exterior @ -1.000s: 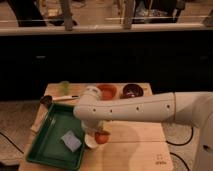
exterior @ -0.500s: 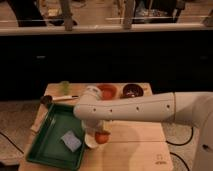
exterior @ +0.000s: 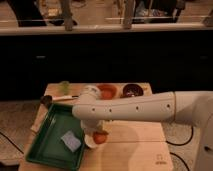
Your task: Place apple in paper cup
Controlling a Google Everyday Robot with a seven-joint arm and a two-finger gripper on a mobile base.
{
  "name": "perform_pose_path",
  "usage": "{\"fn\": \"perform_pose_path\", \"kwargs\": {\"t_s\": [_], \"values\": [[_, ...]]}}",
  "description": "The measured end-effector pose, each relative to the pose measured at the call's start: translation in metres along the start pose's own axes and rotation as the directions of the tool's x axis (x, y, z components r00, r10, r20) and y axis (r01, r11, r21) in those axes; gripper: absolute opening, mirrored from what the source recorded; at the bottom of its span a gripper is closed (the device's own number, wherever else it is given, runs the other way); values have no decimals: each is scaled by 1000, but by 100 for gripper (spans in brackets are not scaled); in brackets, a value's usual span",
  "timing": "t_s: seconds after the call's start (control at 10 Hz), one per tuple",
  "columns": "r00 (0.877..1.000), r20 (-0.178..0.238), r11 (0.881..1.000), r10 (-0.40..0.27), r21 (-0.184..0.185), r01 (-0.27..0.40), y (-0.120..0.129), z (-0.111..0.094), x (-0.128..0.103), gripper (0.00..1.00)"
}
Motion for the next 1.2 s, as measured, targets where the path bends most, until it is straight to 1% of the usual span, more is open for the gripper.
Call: {"fn": "perform_pose_path", "kwargs": {"t_s": [0.3,0.4,0.6,0.8,0.9,1.0,1.1,1.2], "values": [[1000,-9,1000,0,-8,0,0,-6,-3,2],[1000,-10,1000,2,-6,-2,-1,-8,-3,5],[1000,-6,1000,0,-1,0,0,-9,-3,20],[1000,-4,1000,-1,3,1,-1,-10,-3,38],[1000,-4,1000,0,6,0,-1,-10,-3,48],[1000,-4,1000,0,8,0,-1,-10,-3,56],[1000,-3,1000,-1,10,1,-2,-10,-3,68],[1000,-3,1000,-2,11,2,-2,-10,-3,75]]}}
